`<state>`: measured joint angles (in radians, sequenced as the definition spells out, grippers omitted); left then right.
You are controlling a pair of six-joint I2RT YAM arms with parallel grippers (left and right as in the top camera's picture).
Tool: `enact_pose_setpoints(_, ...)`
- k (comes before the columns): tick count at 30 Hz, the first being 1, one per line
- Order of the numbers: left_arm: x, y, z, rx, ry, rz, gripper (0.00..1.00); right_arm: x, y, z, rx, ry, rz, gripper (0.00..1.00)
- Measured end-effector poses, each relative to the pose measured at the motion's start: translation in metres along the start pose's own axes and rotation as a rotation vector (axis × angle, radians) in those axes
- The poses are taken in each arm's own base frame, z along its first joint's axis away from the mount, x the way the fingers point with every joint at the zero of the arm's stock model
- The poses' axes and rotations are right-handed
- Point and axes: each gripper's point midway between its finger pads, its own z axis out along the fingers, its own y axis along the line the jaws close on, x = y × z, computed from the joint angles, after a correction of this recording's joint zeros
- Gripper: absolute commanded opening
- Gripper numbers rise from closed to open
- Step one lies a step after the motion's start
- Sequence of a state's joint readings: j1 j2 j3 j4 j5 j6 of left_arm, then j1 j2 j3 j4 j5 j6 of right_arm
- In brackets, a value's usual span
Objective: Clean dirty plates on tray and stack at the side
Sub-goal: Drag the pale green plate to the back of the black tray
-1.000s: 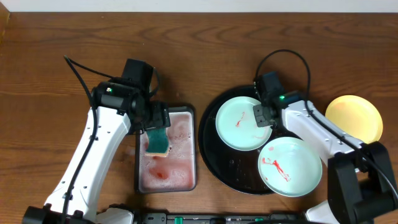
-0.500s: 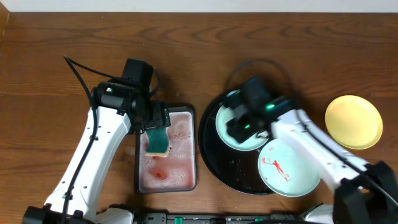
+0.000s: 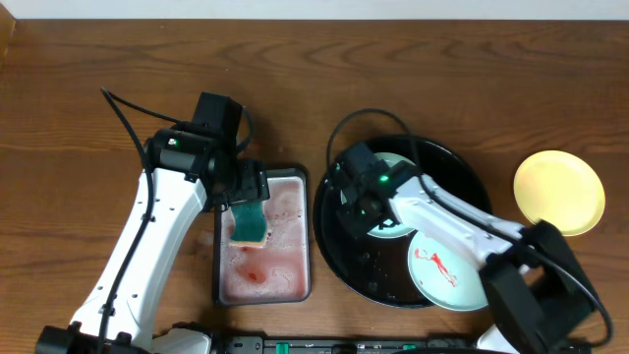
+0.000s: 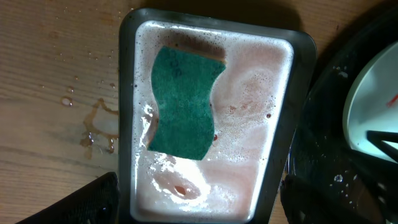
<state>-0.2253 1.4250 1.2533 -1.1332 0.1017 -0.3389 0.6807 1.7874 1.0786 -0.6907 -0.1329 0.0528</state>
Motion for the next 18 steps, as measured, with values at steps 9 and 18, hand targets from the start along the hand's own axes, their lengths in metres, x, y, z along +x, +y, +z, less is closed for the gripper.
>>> enact_pose_setpoints(9,0.000,0.000,0.000,0.000,0.000,0.000,0.83,0.001,-0.003,0.010,0.087,0.037,-0.161,0.01)
enact_pose_setpoints(18,0.000,0.000,0.000,0.000,0.000,0.000,0.83,-0.003,-0.026,-0.006,0.247,0.017,-0.351,0.01)
